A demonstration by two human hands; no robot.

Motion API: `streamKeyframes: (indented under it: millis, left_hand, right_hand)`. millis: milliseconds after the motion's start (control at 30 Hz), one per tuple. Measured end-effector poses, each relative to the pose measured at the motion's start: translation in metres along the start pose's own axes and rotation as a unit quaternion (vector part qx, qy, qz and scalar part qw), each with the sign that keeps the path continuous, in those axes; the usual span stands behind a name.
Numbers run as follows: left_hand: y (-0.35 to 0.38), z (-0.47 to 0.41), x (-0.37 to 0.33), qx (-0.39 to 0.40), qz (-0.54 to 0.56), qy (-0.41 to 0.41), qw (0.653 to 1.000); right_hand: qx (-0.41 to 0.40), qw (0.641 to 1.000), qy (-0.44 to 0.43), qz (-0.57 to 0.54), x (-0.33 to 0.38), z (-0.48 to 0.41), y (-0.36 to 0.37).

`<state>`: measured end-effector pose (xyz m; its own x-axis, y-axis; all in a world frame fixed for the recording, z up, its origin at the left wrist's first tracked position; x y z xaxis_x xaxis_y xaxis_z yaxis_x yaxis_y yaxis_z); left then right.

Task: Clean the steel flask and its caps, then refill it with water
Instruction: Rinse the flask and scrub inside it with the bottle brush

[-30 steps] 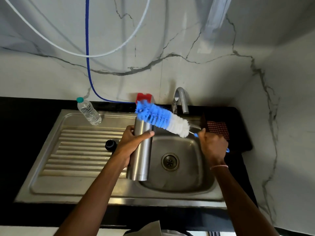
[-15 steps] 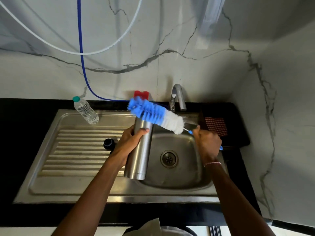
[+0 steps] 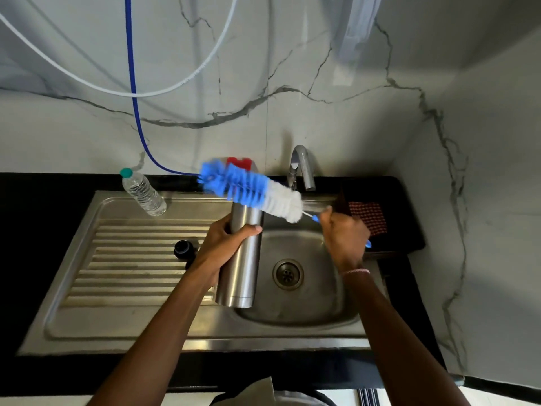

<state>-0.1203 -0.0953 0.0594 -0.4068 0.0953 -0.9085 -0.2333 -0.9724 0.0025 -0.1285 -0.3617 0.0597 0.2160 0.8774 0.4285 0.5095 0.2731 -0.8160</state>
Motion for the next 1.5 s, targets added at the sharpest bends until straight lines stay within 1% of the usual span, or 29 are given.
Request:
streamKeyframes:
  millis: [67,133,233,300,367,467,567,667,733,800,900,1000,1067,1167,1233,1300,1367,1400,1500]
  left_hand:
    - [0.012,-0.003,-0.001,0.005,-0.035,-0.006,0.999]
    - [0.014,-0.006,-0.002,-0.003,-0.039,0.001,0.999]
    - [0.0,-0.005,0.002,-0.015,0.001,-0.004,1.0]
    - [-0.01,-0.003,0.003,-0.011,0.048,-0.006,0.999]
    - [-0.01,-0.002,0.003,0.001,0.061,-0.004,0.998]
    - [0.006,-0.003,0.002,0.009,0.02,0.004,1.0]
    - [0.019,-0.003,0.0,0.001,0.024,-0.004,1.0]
    - [0.009,0.001,-0.001,-0.022,0.059,-0.007,0.998]
    - [-0.001,0.003,-0.001,-0.026,0.055,-0.01,0.998]
    - [-0.004,0.003,0.002,-0.008,0.05,-0.016,0.999]
    - [0.005,0.002,0.001,0.017,0.046,-0.01,0.999]
    - [0.016,0.001,-0.003,0.017,0.018,0.006,1.0]
    - [0.014,0.002,-0.007,0.005,0.014,0.014,1.0]
    - [-0.002,0.004,-0.005,-0.007,0.069,0.013,0.998]
    - [-0.008,0.005,-0.004,0.002,0.095,0.006,0.995]
    - [-0.006,0.003,-0.004,0.022,0.074,0.003,0.997]
    - [0.004,0.001,-0.006,0.047,0.042,0.003,0.998]
    - [0.008,0.0,-0.006,0.054,0.027,0.001,0.998]
    - [0.013,-0.001,-0.007,0.052,0.005,0.007,0.999]
  right_hand:
    - [0.005,0.999,-0.031,-0.006,0.029,-0.007,0.002]
    - [0.014,1.0,-0.024,0.003,0.031,-0.01,0.004]
    - [0.013,1.0,-0.003,0.015,-0.005,0.003,0.0]
    - [0.018,0.999,0.041,0.008,-0.03,0.014,-0.004]
    - [0.017,0.998,0.052,0.01,-0.035,0.017,-0.003]
    - [0.012,0.999,0.029,-0.011,-0.003,0.004,-0.001]
    - [0.017,0.999,-0.009,-0.036,0.026,-0.008,-0.001]
    - [0.001,0.999,-0.033,-0.001,0.007,-0.005,-0.007]
    - [0.004,1.0,-0.008,0.027,-0.02,0.003,-0.011]
    - [0.003,0.999,0.009,0.042,-0.032,0.006,-0.013]
    - [-0.027,0.998,-0.054,0.032,-0.005,0.0,-0.012]
    - [-0.043,0.998,-0.042,-0.001,0.026,-0.011,-0.007]
    - [-0.042,0.998,-0.05,0.001,0.028,-0.014,-0.007]
    - [-0.034,0.996,-0.067,0.042,-0.004,-0.007,-0.008]
    - [-0.024,0.997,-0.037,0.057,-0.024,-0.002,-0.01]
    - [-0.035,0.997,-0.053,0.051,-0.02,-0.002,-0.013]
    - [-0.057,0.992,-0.1,0.047,0.007,-0.008,-0.016]
    - [-0.065,0.991,-0.108,0.045,0.021,-0.012,-0.013]
    - [-0.043,0.997,-0.065,0.012,0.035,-0.02,-0.004]
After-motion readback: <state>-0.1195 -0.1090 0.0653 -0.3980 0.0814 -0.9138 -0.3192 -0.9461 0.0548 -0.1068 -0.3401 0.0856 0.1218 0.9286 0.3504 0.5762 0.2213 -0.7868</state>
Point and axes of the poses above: each hand's wrist, its own z-axis away from the middle knuckle, its own y-axis out of the palm, x = y × z, the point moved 5 cm from there along -z, towards the middle knuckle, and after that the axes turned 6 degrees about x, right-handed, at the moved point
